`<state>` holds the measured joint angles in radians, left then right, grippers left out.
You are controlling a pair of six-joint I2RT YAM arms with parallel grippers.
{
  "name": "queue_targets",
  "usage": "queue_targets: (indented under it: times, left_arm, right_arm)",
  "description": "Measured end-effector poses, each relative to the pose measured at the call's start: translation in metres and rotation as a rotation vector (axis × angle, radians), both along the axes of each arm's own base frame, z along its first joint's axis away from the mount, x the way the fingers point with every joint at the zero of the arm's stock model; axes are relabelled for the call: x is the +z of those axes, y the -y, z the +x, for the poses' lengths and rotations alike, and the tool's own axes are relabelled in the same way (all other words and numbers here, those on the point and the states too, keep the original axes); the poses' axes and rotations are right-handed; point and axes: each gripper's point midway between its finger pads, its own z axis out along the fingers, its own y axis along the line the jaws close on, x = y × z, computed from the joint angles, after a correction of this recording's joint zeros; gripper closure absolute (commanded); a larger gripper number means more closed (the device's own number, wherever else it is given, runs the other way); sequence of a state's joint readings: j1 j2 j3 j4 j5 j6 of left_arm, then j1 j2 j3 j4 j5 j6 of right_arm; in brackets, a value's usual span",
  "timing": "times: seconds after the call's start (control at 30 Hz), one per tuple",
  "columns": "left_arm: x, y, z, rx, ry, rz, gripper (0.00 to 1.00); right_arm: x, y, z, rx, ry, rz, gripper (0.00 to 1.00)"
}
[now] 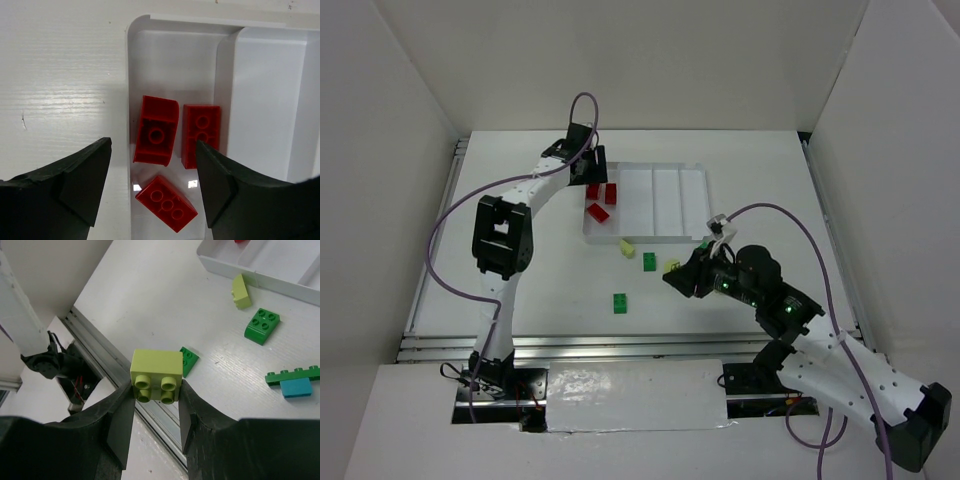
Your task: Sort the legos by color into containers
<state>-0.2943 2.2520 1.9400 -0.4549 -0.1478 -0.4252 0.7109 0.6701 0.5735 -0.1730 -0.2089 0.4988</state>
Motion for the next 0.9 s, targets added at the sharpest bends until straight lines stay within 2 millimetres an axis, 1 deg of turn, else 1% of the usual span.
queue_targets:
  times: [0.07, 0.1, 0.13, 0.17, 0.23, 0.33, 0.4, 0.43, 0.47, 0.53, 0.6, 0.67, 0.7, 0.73, 0.83, 0.9]
  left_arm:
    - [0.001, 0.0, -0.003, 0.001, -0.002, -0.009, 0.16]
    - [0.002, -0.001, -0.007, 0.003, -0.008, -0.019, 0.16]
    - [0.003, -0.001, -0.015, 0.01, -0.019, -0.031, 0.15]
    - [0.009, -0.002, -0.024, 0.019, -0.023, -0.046, 0.02]
    - [0.025, -0.007, -0.048, 0.039, -0.031, -0.074, 0.0]
    - [0.078, -0.017, -0.088, 0.098, 0.038, -0.144, 0.0]
    - [0.121, -0.025, -0.116, 0.118, 0.124, -0.197, 0.01]
    - [0.141, -0.028, -0.133, 0.125, 0.171, -0.229, 0.01]
    - [0.156, -0.032, -0.149, 0.124, 0.207, -0.249, 0.01]
    - [0.179, -0.037, -0.181, 0.123, 0.276, -0.283, 0.01]
    - [0.184, -0.038, -0.21, 0.103, 0.297, -0.292, 0.0]
    - [0.176, -0.039, -0.237, 0.082, 0.281, -0.283, 0.01]
    - [0.17, -0.04, -0.25, 0.072, 0.265, -0.274, 0.01]
    - [0.162, -0.043, -0.263, 0.063, 0.243, -0.262, 0.0]
    - [0.154, -0.056, -0.292, 0.051, 0.221, -0.227, 0.0]
    - [0.158, -0.065, -0.308, 0.037, 0.242, -0.213, 0.01]
  right_arm:
    - [-0.007, -0.001, 0.006, -0.025, -0.024, -0.021, 1.0]
    - [-0.013, -0.001, 0.012, -0.043, -0.044, -0.04, 1.0]
    - [-0.019, -0.003, 0.019, -0.069, -0.068, -0.062, 1.0]
    - [-0.023, -0.004, 0.027, -0.095, -0.094, -0.085, 1.0]
    - [-0.035, -0.01, 0.048, -0.154, -0.147, -0.145, 1.0]
    - [-0.053, -0.022, 0.084, -0.244, -0.223, -0.239, 1.0]
    - [-0.061, -0.033, 0.111, -0.298, -0.25, -0.287, 1.0]
    - [-0.064, -0.039, 0.123, -0.318, -0.256, -0.305, 1.0]
    - [-0.068, -0.044, 0.135, -0.336, -0.265, -0.329, 1.0]
    - [-0.068, -0.06, 0.164, -0.372, -0.265, -0.36, 1.0]
    - [-0.07, -0.073, 0.194, -0.414, -0.255, -0.384, 0.99]
    - [-0.076, -0.085, 0.218, -0.442, -0.255, -0.413, 0.98]
    - [-0.079, -0.086, 0.225, -0.456, -0.256, -0.431, 0.97]
    - [-0.084, -0.095, 0.24, -0.47, -0.253, -0.442, 0.94]
    - [-0.098, -0.103, 0.262, -0.496, -0.255, -0.488, 0.92]
    - [-0.109, -0.105, 0.271, -0.508, -0.26, -0.518, 0.9]
